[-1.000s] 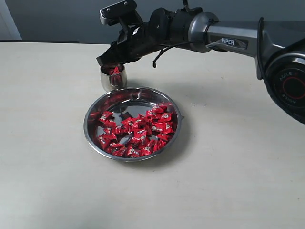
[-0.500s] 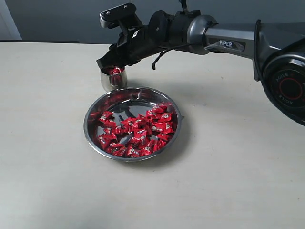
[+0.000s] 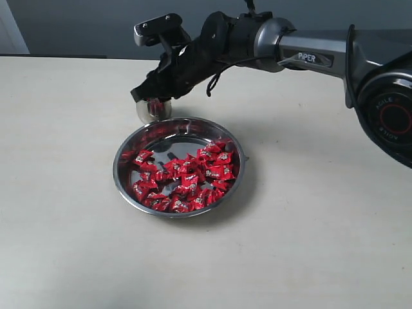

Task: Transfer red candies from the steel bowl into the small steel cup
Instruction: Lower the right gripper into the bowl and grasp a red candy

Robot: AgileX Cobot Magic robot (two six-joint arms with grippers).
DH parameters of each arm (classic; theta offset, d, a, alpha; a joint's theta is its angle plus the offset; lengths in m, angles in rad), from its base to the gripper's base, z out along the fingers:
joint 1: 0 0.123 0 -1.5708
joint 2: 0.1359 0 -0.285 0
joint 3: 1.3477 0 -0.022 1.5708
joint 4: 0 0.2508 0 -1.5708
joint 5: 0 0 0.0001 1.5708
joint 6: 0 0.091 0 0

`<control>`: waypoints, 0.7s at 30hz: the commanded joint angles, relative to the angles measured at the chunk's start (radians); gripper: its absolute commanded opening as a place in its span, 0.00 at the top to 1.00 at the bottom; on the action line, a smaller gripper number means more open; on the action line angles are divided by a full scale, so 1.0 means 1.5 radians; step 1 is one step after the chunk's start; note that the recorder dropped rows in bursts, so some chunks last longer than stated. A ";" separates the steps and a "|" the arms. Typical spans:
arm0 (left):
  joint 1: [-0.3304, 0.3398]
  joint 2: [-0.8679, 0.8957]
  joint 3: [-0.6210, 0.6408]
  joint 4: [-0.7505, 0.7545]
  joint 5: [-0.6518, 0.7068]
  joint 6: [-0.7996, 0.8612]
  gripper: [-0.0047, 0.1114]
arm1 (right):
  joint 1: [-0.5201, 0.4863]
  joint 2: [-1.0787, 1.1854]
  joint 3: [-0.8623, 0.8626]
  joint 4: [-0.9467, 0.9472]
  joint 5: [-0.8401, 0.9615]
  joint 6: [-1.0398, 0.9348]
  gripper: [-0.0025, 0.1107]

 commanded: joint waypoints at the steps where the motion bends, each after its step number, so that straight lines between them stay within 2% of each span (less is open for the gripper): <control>1: 0.001 -0.003 0.001 0.000 -0.002 -0.003 0.96 | 0.004 -0.008 -0.003 0.007 0.144 -0.043 0.68; 4: 0.001 -0.003 0.001 0.000 -0.002 -0.003 0.96 | 0.010 0.008 -0.003 0.034 0.201 -0.095 0.67; 9: 0.001 -0.003 0.001 0.000 -0.002 -0.003 0.96 | 0.020 0.033 -0.003 0.095 0.226 -0.137 0.54; 21: 0.001 -0.003 0.001 0.000 -0.002 -0.003 0.96 | 0.045 0.040 -0.003 0.100 0.161 -0.137 0.54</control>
